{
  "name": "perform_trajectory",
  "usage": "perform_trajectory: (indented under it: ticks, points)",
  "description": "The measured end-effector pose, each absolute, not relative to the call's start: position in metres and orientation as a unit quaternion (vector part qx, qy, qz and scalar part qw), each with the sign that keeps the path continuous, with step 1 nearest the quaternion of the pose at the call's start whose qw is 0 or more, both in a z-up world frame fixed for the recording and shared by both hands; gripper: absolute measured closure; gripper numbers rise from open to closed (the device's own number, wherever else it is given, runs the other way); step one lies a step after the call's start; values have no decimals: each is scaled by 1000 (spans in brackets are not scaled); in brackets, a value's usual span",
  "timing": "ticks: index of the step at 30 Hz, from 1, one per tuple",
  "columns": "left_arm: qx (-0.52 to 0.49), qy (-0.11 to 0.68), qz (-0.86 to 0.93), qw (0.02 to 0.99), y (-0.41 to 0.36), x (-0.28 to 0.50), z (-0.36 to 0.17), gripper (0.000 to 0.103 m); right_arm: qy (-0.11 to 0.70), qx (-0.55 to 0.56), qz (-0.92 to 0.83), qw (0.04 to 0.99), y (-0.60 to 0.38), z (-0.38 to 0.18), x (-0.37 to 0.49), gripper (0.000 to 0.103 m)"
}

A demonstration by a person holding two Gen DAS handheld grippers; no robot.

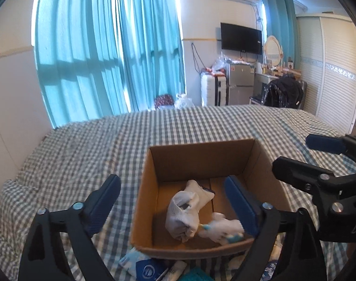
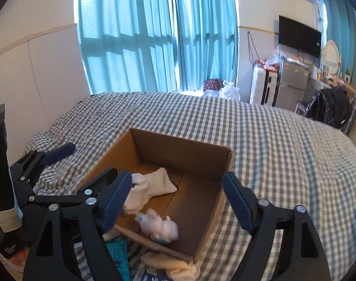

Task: Organize objects
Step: 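Move both tools back toward the remaining items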

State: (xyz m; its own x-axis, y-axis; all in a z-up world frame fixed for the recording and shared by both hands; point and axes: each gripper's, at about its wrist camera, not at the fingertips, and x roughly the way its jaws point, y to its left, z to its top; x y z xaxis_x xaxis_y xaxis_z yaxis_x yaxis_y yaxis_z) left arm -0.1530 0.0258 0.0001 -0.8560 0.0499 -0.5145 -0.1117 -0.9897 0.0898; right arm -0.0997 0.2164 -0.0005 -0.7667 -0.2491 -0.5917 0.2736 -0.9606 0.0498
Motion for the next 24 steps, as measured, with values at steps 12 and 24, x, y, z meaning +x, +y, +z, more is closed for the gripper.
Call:
perform_trajectory:
  ticks: [12, 24]
  points:
    - [-236, 71, 969, 27, 18, -87, 42, 0, 53, 275, -956, 88, 235, 53, -19, 1]
    - [-261, 27, 965, -18, -2, -52, 21, 0, 58, 299, -950, 73, 223, 30, 26, 0]
